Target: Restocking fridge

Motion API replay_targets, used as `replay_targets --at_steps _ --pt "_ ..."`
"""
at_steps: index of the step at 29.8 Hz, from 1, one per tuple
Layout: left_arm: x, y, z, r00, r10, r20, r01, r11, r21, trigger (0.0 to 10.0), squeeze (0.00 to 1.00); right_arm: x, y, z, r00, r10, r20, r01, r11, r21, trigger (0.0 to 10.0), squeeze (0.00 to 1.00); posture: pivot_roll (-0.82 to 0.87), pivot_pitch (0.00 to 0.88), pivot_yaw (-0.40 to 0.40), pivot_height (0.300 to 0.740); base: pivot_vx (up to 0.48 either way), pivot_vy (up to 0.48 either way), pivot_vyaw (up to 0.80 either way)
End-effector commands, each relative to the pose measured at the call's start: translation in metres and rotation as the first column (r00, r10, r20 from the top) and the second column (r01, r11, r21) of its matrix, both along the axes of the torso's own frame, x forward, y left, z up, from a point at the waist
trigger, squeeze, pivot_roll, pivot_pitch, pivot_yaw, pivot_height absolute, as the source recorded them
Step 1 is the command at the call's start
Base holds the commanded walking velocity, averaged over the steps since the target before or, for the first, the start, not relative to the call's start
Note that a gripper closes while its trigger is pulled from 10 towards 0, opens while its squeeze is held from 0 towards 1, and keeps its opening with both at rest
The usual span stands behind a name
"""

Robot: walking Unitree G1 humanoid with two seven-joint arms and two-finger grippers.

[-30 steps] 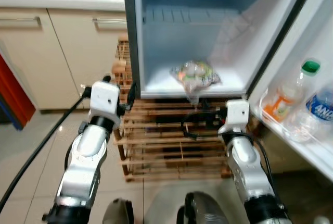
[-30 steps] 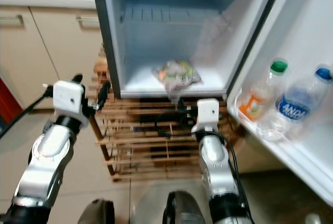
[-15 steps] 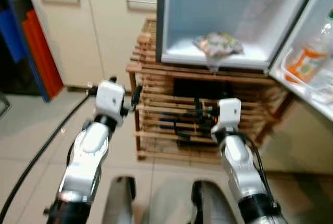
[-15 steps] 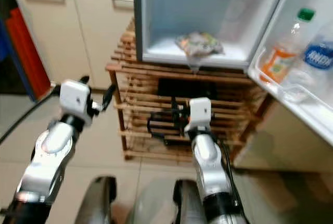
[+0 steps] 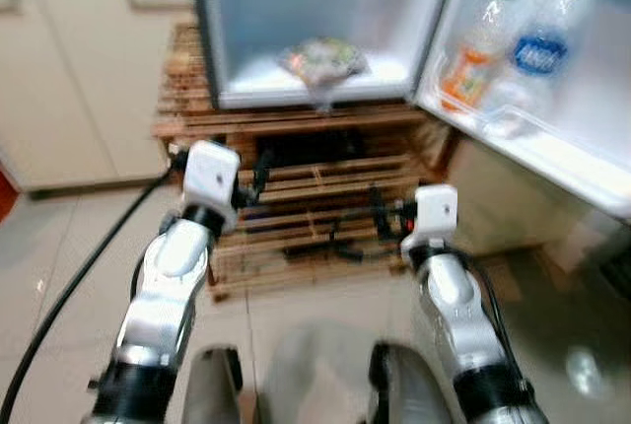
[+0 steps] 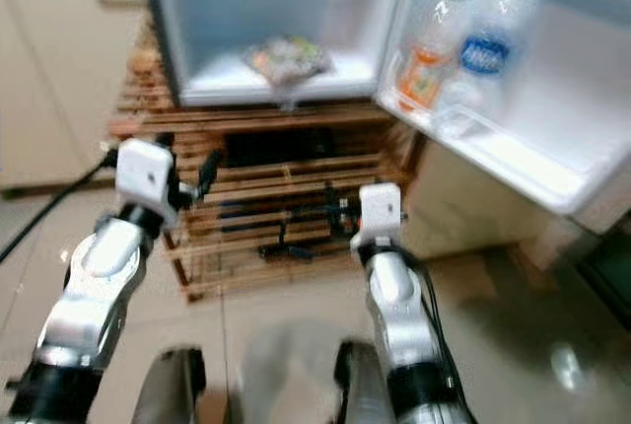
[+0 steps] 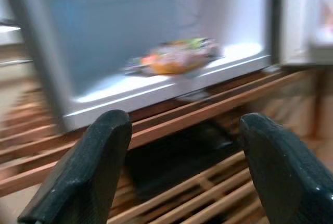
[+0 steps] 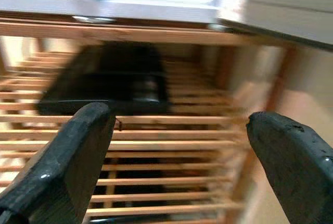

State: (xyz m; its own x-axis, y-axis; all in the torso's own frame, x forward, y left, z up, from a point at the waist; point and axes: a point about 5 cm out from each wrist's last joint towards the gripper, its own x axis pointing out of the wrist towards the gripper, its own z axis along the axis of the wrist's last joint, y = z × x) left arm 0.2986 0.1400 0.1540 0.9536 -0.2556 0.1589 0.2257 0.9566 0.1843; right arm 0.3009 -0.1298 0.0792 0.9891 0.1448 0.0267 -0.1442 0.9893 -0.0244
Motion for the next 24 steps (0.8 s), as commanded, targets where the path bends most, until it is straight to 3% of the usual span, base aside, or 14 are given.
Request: replay_targets --at_steps 1,4,11,18,24 --pt "0.002 0.008 0.008 0.999 0.032 0.037 -0.032 0.999 -0.003 10.0 0.0 0.003 0.001 0.005 1.0 -0.001 0.028 0.001 1.0 0.005 10.0 0.0 -0.04 0.0 -0.031 0.591 0.307 0.368 0.0" --pt "0.002 0.007 0.011 0.998 0.034 0.055 -0.034 0.999 -0.003 10.0 0.0 0.004 0.001 0.005 1.0 0.0 0.027 0.0 1.0 0.005 10.0 0.0 -0.04 0.0 -0.031 0.591 0.31 0.365 0.0" --pt "0.001 -0.003 0.037 0.982 -0.002 0.188 0.001 1.0 0.008 10.0 0.0 0.005 0.005 0.006 0.999 0.027 0.035 -0.028 1.0 0.012 10.0 0.0 -0.04 0.0 -0.034 0.591 0.318 0.361 0.0" --pt "0.001 -0.003 0.04 0.98 -0.006 0.199 0.007 1.0 -0.005 10.0 0.0 0.005 0.01 0.007 0.998 0.06 0.037 -0.061 0.998 0.025 10.0 0.0 -0.04 0.0 -0.036 0.591 0.319 0.358 0.0" --pt "0.004 -0.009 0.043 0.98 -0.03 0.196 0.022 0.999 0.039 10.0 0.0 0.005 0.012 0.006 0.997 0.075 0.029 -0.076 0.997 0.024 10.0 0.0 -0.04 0.0 -0.039 0.591 0.476 0.0 0.0"
